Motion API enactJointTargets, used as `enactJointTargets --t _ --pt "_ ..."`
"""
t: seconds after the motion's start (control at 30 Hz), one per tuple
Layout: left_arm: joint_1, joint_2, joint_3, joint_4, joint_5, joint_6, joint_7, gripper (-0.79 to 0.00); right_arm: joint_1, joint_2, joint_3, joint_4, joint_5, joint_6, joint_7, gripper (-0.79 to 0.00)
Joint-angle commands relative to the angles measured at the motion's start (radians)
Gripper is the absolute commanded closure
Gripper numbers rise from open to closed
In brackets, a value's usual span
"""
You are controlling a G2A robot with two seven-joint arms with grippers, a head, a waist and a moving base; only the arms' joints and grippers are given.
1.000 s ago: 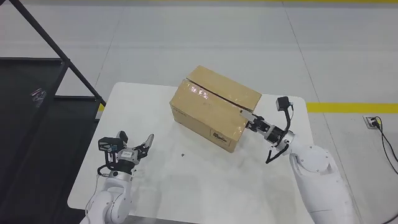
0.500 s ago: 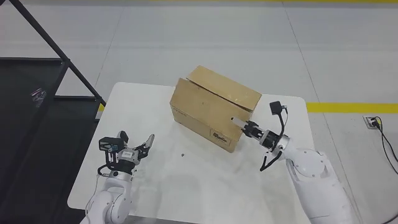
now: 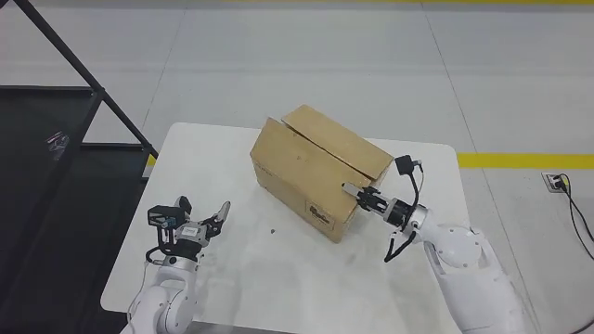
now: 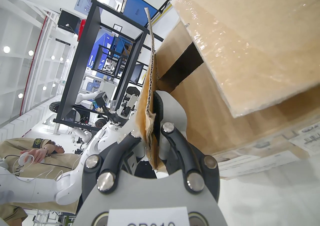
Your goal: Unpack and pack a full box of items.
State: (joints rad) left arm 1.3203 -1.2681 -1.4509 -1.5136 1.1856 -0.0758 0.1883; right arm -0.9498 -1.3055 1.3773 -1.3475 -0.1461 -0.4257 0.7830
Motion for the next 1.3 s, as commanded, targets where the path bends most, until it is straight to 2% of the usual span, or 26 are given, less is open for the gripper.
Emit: enactJointTargets --t 0.0,0.6,0.63,0.67,0.7,0.9,1.07,1.27 --pt "0.0 0.0 -0.002 -0.001 0.001 0.0 0.001 -0.785 -0.003 0.003 -0.003 0.002 0.008 -0.015 0.02 0.0" --pt "-0.002 -0.002 -0.012 -0.001 0.007 0.006 -0.006 -0.785 -0.034 0.036 -0.008 0.005 0.083 -0.175 0.156 0.0" --pt "-0.003 -0.002 -0.01 -0.001 0.008 0.006 -0.007 -0.785 -0.037 0.038 -0.008 0.002 0.083 -0.175 0.157 -0.111" --pt "-0.004 -0.002 -0.009 -0.001 0.009 0.007 -0.007 -0.785 -0.039 0.04 -0.009 -0.003 0.08 -0.174 0.158 -0.391" --pt "-0.005 -0.003 -0.008 0.0 0.011 0.009 -0.008 -0.785 -0.042 0.041 -0.012 -0.011 0.073 -0.179 0.163 -0.785" --pt "-0.009 -0.004 -0.005 0.0 0.013 0.011 -0.011 -0.785 -0.081 0.055 0.009 -0.074 0.025 -0.18 0.122 -0.785" --pt "-0.011 -0.005 -0.007 0.001 0.013 0.013 -0.014 -0.785 -0.185 0.067 0.065 -0.216 -0.093 -0.156 -0.02 -0.785" --pt "-0.017 -0.006 -0.003 0.003 0.014 0.01 -0.019 -0.785 -0.355 0.076 0.129 -0.413 -0.28 -0.112 -0.215 -0.785"
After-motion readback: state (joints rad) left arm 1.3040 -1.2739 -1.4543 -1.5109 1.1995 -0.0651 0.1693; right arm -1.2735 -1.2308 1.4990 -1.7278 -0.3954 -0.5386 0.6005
